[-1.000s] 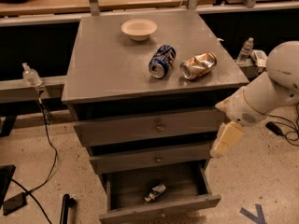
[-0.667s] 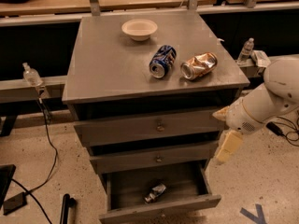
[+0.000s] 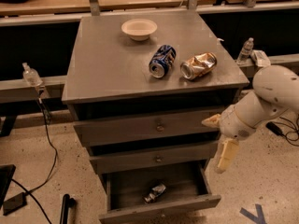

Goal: Pick redbull can from bottom drawer and place on counter

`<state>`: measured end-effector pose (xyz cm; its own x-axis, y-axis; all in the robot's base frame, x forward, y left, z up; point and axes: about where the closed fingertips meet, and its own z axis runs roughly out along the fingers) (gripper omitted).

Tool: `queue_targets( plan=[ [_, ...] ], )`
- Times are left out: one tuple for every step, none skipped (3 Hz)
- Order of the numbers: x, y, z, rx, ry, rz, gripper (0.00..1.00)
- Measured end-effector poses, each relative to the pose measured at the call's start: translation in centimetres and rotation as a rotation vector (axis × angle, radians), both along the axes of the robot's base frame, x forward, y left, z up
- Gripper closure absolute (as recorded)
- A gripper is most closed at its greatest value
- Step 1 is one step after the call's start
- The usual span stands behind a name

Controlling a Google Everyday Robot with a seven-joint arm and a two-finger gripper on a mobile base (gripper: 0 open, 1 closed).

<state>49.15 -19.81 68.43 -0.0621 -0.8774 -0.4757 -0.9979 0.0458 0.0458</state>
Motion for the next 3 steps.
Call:
queue_targets(
  plan=[
    [-0.2, 0.9, -1.4, -0.038, 0.022, 0.062, 0.00],
    [-1.1, 1.5, -4.4, -0.073, -0.035, 0.169, 0.00],
    [-1.6, 3.2, -8.1, -0.132, -0.213, 0.350, 0.00]
  ],
)
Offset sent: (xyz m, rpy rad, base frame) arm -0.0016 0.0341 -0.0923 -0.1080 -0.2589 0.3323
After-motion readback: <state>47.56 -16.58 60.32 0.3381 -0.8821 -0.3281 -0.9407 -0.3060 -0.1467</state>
